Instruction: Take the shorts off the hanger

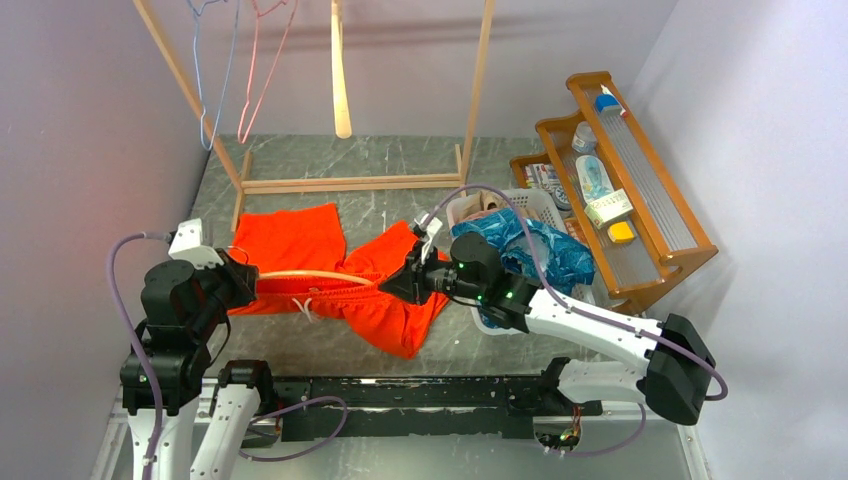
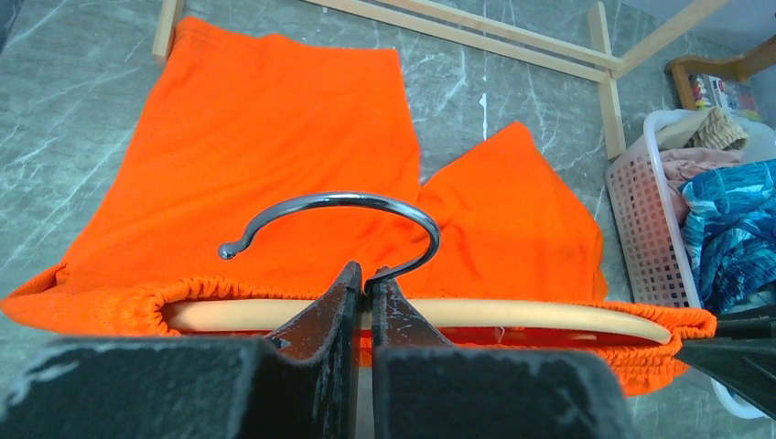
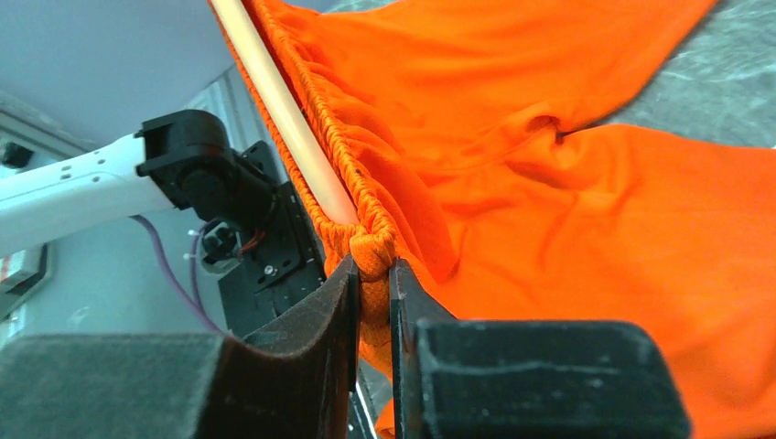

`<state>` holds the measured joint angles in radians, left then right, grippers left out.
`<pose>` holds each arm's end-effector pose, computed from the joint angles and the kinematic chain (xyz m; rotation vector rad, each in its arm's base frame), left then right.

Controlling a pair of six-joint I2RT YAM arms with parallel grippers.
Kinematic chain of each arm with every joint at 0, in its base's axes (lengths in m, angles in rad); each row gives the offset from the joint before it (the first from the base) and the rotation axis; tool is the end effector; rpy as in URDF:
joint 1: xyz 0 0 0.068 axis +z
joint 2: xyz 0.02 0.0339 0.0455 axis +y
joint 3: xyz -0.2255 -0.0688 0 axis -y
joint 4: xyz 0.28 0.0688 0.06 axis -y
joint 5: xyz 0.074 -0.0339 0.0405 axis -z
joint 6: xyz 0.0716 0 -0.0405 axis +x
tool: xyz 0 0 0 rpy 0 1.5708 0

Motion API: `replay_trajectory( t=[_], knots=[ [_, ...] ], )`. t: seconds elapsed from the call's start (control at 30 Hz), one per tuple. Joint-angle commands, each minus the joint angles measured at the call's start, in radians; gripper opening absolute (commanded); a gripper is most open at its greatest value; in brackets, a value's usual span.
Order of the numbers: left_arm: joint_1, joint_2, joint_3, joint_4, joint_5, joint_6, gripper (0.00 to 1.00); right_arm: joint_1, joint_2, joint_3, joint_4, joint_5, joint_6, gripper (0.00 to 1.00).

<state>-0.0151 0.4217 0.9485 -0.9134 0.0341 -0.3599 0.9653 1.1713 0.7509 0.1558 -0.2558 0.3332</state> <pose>0.1609 -0.0049 0.3436 -0.3153 1.9422 -0.2796 0.1847 0.2986 0.2243 -0.7988 1.8172 1.1162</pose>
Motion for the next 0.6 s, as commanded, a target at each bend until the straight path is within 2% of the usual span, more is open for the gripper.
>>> replay_trajectory(
  t=[0.0,0.23,0.5,0.57],
  knots=[
    [0.017,-0.024,0.032,0.123,-0.217,-0.046,0.07,-0.051,-0.028,-0.093,-0.050,-0.064,0.038,0.00],
    [0.017,-0.021,0.030,0.120,-0.234,-0.056,0.07,-0.054,-0.024,-0.135,-0.006,-0.182,-0.022,0.00],
    [0.016,-0.031,0.025,0.118,-0.244,-0.075,0.07,-0.070,-0.023,-0.169,-0.014,-0.111,-0.023,0.00],
    [0.015,-0.030,0.029,0.113,-0.250,-0.076,0.07,-0.085,-0.035,-0.191,0.022,-0.140,-0.016,0.00]
  ],
)
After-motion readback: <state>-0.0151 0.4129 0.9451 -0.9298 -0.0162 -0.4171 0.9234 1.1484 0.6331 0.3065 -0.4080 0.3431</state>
